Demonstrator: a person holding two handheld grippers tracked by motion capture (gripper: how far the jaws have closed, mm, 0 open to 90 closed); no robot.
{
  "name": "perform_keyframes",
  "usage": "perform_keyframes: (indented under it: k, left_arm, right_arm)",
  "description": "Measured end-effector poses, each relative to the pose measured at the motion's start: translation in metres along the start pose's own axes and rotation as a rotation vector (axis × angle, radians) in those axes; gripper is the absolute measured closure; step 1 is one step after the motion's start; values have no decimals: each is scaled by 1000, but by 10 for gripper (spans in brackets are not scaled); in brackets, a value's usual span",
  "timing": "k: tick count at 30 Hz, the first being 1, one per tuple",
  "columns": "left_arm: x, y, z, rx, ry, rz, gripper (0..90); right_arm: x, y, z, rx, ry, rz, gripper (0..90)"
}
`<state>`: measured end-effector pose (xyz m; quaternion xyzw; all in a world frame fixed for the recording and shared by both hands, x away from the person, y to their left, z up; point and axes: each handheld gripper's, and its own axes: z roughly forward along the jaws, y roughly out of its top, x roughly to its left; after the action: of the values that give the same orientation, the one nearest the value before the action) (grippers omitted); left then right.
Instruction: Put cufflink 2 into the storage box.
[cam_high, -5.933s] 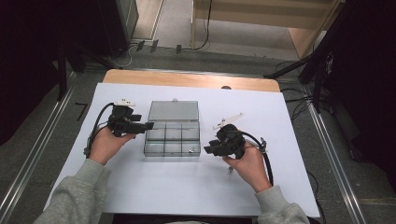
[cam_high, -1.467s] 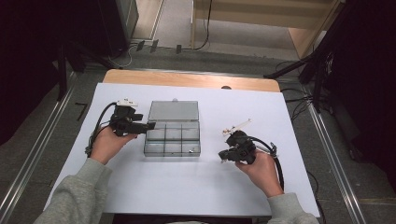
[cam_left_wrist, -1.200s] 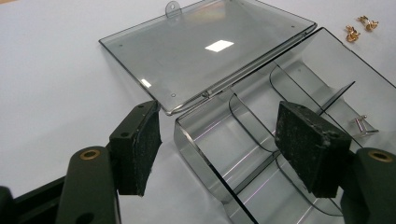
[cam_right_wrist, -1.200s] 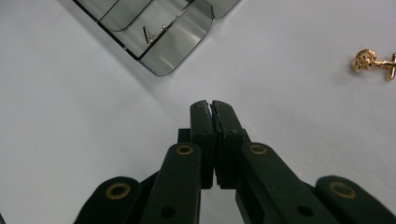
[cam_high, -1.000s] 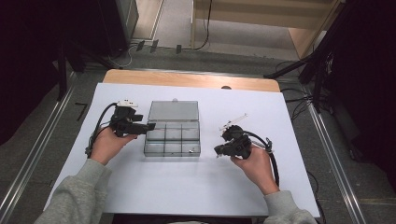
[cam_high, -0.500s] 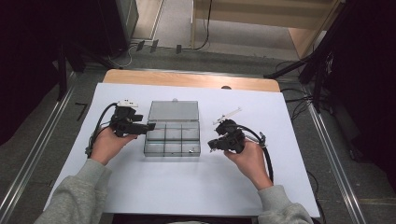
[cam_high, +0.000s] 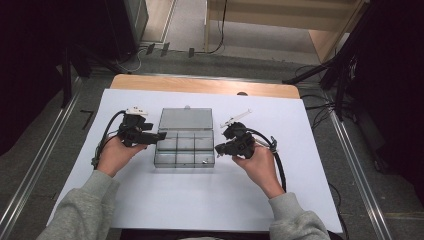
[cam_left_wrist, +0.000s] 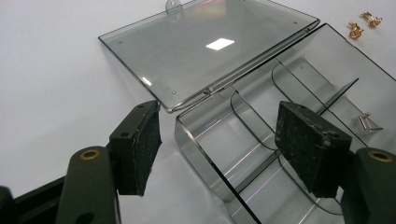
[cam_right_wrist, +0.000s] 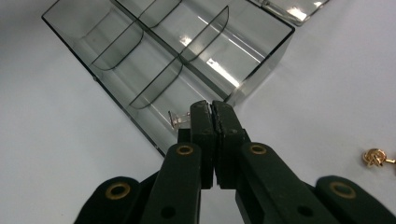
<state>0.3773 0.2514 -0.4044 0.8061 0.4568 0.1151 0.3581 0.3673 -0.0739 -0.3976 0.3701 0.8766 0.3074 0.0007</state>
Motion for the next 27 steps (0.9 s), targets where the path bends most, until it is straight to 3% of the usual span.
perform_keyframes:
  k: [15,27]
  left_arm:
    - [0,0,1,-4,1,4,320]
    - [0,0,1,-5,0,4,320]
  right_arm:
    - [7,14,10,-17,13,-21,900]
    - [13,20,33,-1,29,-32,899]
